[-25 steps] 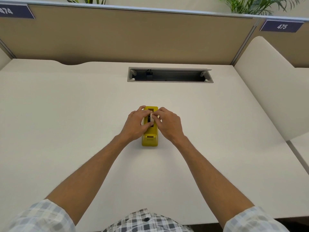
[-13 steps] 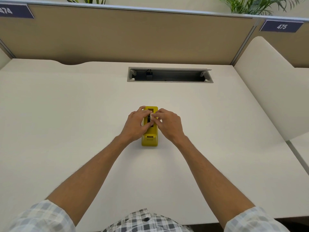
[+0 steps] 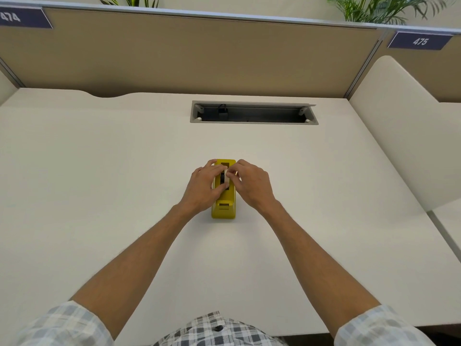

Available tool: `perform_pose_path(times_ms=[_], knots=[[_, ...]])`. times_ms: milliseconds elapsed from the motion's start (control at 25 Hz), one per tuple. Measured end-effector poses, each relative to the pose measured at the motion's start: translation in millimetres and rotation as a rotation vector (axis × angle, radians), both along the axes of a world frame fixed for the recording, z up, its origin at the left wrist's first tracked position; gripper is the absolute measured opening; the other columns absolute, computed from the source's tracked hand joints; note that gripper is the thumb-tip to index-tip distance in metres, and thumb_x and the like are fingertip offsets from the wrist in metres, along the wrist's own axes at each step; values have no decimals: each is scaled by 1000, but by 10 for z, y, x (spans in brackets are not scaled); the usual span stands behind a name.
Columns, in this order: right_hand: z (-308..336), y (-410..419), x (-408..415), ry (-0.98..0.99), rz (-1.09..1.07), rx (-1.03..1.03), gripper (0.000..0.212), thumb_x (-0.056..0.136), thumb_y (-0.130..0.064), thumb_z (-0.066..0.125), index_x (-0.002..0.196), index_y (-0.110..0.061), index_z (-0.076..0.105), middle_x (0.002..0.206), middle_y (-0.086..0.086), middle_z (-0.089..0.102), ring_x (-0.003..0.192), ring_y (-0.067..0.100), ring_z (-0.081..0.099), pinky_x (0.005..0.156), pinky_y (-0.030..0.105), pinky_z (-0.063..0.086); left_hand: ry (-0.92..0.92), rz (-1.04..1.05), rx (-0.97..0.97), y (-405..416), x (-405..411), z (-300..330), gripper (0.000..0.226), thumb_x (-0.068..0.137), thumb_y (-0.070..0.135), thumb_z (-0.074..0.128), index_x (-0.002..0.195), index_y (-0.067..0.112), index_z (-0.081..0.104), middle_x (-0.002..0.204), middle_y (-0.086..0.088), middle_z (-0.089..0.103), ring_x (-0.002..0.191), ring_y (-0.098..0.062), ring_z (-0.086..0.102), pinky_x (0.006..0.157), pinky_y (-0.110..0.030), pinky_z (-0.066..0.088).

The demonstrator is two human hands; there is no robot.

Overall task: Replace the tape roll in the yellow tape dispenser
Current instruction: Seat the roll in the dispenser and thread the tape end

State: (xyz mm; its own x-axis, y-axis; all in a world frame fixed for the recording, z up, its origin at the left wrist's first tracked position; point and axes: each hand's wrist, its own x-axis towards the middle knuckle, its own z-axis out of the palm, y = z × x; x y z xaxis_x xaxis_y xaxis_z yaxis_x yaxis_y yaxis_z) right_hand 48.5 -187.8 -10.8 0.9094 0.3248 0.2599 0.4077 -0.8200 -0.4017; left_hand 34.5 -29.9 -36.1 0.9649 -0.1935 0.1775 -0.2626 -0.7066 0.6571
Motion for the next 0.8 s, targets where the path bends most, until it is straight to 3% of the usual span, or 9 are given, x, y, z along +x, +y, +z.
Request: perform_pose_path(times_ms=[200,440,800], knots=[[-14,-12,10,92,24,7,17,98,-31,53,102,-17,62,105,-4,63,84,17,63,70,33,52,-6,9,-16,-10,-8,3,36,92,26,61,126,15,58,132,2,59,138,-19,37,108,-48,35],[-31,-20,-1,84,1,27,15,95,-32,56,99,-20,65,102,-7,65,84,13,64,66,26,46,-10,16,-17,-9,-9,-20,37,91,27,62,126,16,58,133,3,59,139,-18,36,109,-48,34],[14,-2,11,171,-20,65,16,96,-32,53,98,-19,62,99,-5,66,81,16,62,69,34,51,23,20,-79,-5,-35,-32,37,91,26,63,126,18,57,132,3,58,137,-17,38,105,-47,40]])
